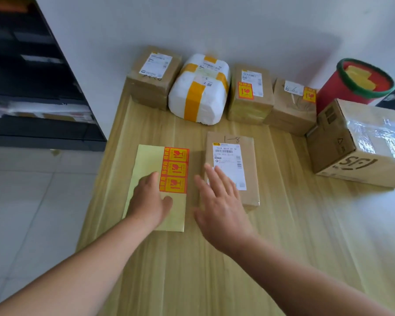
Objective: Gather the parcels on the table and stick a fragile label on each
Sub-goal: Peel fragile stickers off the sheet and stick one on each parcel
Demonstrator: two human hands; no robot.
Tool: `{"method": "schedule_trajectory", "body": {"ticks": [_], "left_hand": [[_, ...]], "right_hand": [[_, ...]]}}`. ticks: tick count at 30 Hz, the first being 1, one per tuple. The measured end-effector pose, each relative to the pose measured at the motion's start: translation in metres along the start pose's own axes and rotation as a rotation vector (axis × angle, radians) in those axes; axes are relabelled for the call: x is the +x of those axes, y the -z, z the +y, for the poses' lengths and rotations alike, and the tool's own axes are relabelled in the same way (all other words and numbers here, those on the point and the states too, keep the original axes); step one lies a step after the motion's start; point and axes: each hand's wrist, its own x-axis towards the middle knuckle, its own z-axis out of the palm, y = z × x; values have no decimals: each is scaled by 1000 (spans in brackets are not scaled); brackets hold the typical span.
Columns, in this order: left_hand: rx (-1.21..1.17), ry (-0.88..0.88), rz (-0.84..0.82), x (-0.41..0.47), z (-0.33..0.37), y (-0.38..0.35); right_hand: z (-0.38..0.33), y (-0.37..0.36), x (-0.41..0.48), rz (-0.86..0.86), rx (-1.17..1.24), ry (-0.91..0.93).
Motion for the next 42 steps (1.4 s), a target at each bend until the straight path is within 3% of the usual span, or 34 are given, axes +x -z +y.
{"method": "schedule_trajectory", "body": {"ticks": [5,8,14,27,33,38,40,42], "left_hand": [[-1,193,1,19,-36,19],[-42,254,-34,28,-52,15],[-164,343,1,41,-56,1],[-403,210,-137,24,-33,-22],[-440,229,-5,22,-33,0],[-671,436,97,23,-17,40],[-845,558,34,22,-12,55],[-875,584,-110,17,-4,68]], "right_hand": [[-37,-38,11,-314,44,185],[-37,-61,20,-522,-5,104],[-24,-101,28,-680,-126,-12],[-27,-104,32,-576,-123,17],[-36,-83,41,-423,-110,49],[-46,-55,44,-168,-107,206],[-46,-37,42,-86,-135,253],[-41,-19,39,-11,-156,270]]}}
